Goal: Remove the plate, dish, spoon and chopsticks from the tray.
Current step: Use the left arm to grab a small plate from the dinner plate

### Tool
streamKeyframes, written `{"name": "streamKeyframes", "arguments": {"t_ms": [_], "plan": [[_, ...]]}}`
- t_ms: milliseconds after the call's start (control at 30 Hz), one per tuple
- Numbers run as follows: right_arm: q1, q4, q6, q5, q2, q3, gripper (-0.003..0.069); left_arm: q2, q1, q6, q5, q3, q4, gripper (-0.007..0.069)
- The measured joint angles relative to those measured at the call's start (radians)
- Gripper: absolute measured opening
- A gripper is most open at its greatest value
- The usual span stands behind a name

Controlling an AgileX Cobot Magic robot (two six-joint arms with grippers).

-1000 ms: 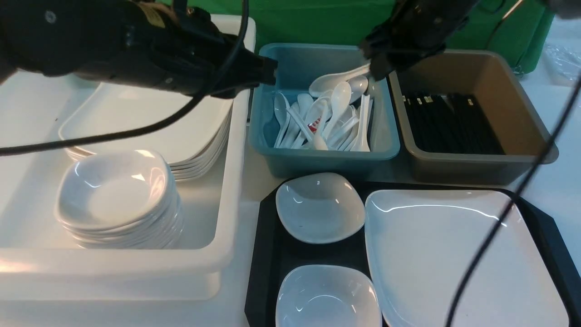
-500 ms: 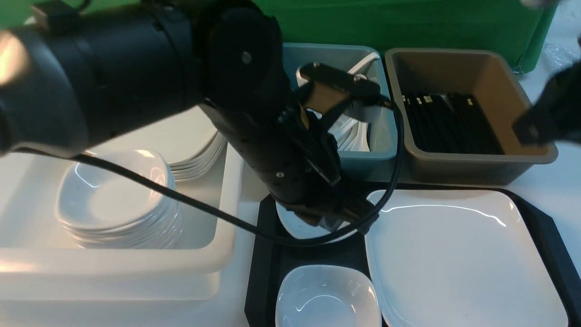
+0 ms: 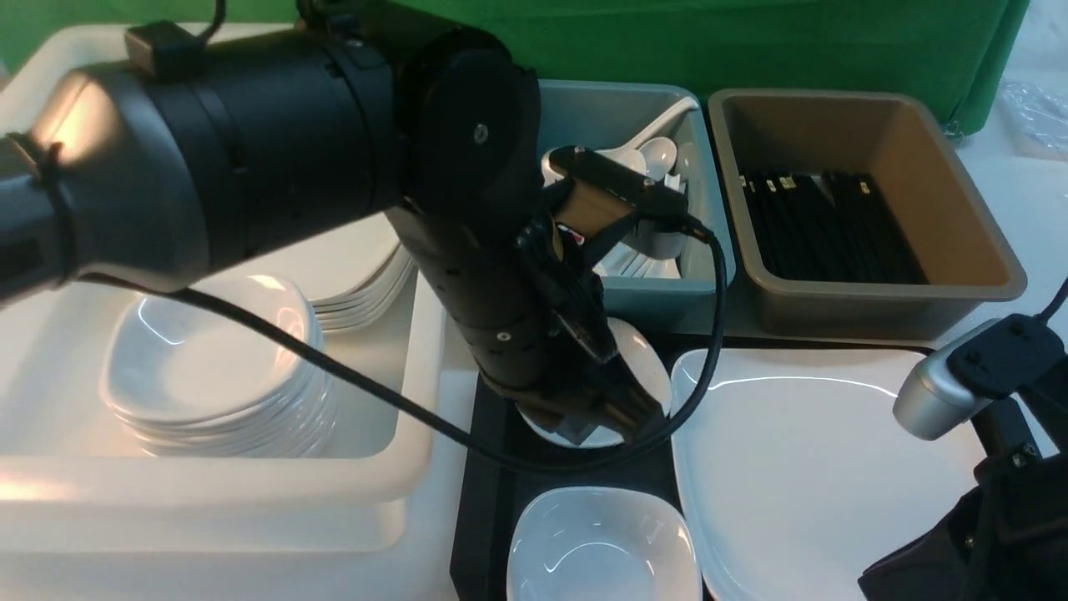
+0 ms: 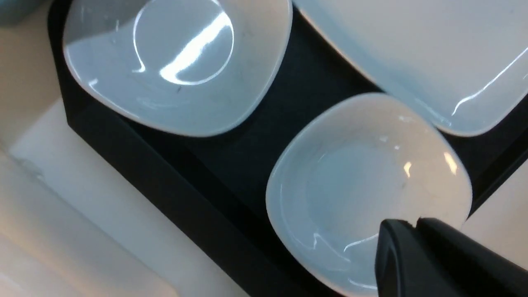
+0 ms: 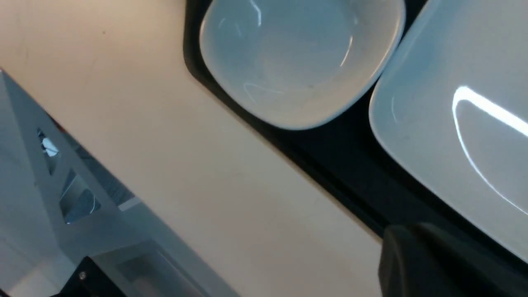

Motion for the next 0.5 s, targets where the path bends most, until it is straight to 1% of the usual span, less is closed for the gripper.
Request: {"name": "streamKeyframes", "arguments": {"t_ms": [100, 200, 367, 500], "plan": [[0.0, 0.008, -0.004, -0.001, -0.002, 0.0, 0.0043, 0.055, 0.0, 0.05, 0.065, -0.002, -0.005, 0.0013], [0.0, 0.008, -0.005, -0.001, -0.002, 0.0, 0.0047, 0.111, 0.002, 0.068, 0.107, -0.016, -0.001, 0.0013], [0.0, 0.009, -0.007, -0.006, -0.002, 0.013, 0.0051, 0.183, 0.036, 0.109, 0.121, -0.072, -0.041, 0.0013], [0.0, 0.009, -0.008, -0.011, -0.002, 0.017, 0.0055, 0.235, 0.062, 0.132, 0.105, -0.102, -0.047, 0.0013]]}}
